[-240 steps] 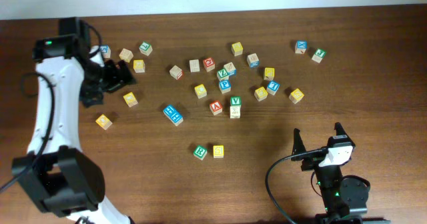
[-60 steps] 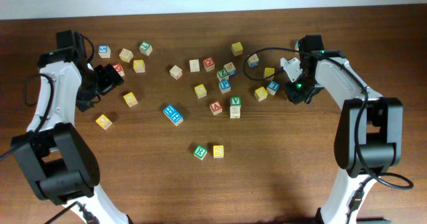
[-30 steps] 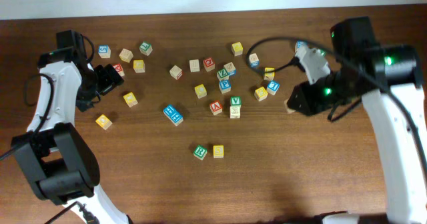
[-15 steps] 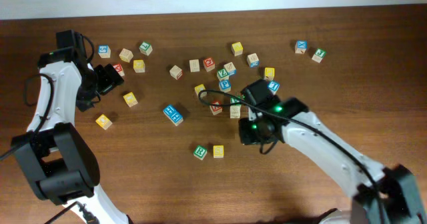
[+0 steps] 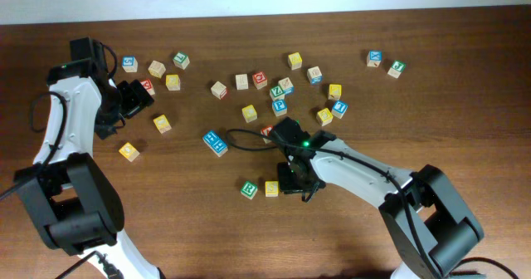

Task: Spell out RSS
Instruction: 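Carry the S block to just right of the first S block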

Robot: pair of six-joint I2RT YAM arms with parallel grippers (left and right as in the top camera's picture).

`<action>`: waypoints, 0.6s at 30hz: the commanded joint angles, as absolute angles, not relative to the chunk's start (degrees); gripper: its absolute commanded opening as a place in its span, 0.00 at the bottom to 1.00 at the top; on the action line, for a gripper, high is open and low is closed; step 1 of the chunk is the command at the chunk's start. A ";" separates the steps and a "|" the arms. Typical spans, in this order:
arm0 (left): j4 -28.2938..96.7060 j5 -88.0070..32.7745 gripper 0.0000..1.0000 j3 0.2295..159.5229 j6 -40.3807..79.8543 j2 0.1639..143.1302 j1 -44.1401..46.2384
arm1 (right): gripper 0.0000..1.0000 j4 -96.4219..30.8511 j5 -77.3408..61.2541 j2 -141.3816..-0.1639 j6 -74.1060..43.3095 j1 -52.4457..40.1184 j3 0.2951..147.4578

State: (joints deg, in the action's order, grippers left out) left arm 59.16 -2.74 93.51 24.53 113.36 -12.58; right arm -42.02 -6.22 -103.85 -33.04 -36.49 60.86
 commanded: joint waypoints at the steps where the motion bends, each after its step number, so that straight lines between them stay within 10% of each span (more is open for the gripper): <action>1: 59.24 -2.76 0.99 93.47 25.04 112.16 -12.91 | 0.31 -42.87 -5.80 -105.67 -30.17 -36.75 61.95; 18: 59.24 -2.76 0.99 93.47 25.04 112.16 -12.91 | 0.38 -42.96 -7.46 -105.67 -23.81 -36.69 62.43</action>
State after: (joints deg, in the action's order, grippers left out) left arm 59.18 -2.76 93.51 24.53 113.36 -12.58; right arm -43.03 -7.53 -104.31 -24.01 -36.47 61.54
